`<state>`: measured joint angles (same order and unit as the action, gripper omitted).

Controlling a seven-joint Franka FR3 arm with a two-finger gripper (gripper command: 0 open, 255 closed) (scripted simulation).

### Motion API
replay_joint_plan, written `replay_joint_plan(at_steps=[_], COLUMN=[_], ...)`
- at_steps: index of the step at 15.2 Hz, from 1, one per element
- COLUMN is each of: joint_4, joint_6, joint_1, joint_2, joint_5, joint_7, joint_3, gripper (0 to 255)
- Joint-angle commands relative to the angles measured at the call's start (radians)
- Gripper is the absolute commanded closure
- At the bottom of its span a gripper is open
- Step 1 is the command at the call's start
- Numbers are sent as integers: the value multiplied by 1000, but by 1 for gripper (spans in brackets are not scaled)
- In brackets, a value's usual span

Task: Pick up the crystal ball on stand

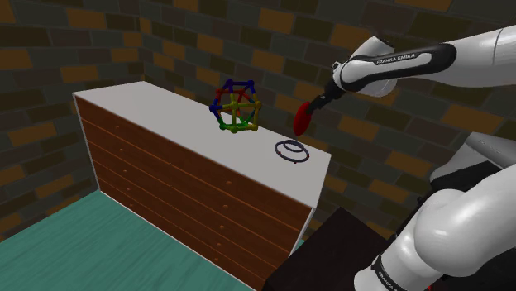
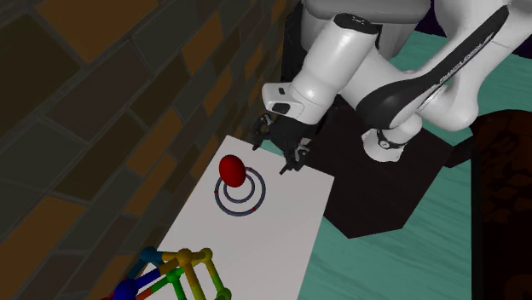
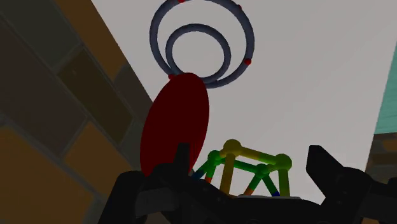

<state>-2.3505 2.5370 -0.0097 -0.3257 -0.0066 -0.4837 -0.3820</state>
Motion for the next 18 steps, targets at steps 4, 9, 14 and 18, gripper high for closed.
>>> replay_joint_plan(at_steps=[4, 9, 14, 18], joint_4=[110, 189, 164, 161], joint_6=[149, 209, 256, 261], joint_1=[92, 141, 149, 150], joint_2=[167, 285, 323, 325], joint_5=[214, 456, 560, 569], joint_7=[-236, -455, -545, -551], joint_3=[-133, -197, -199, -197], gripper=[0, 0, 0, 255])
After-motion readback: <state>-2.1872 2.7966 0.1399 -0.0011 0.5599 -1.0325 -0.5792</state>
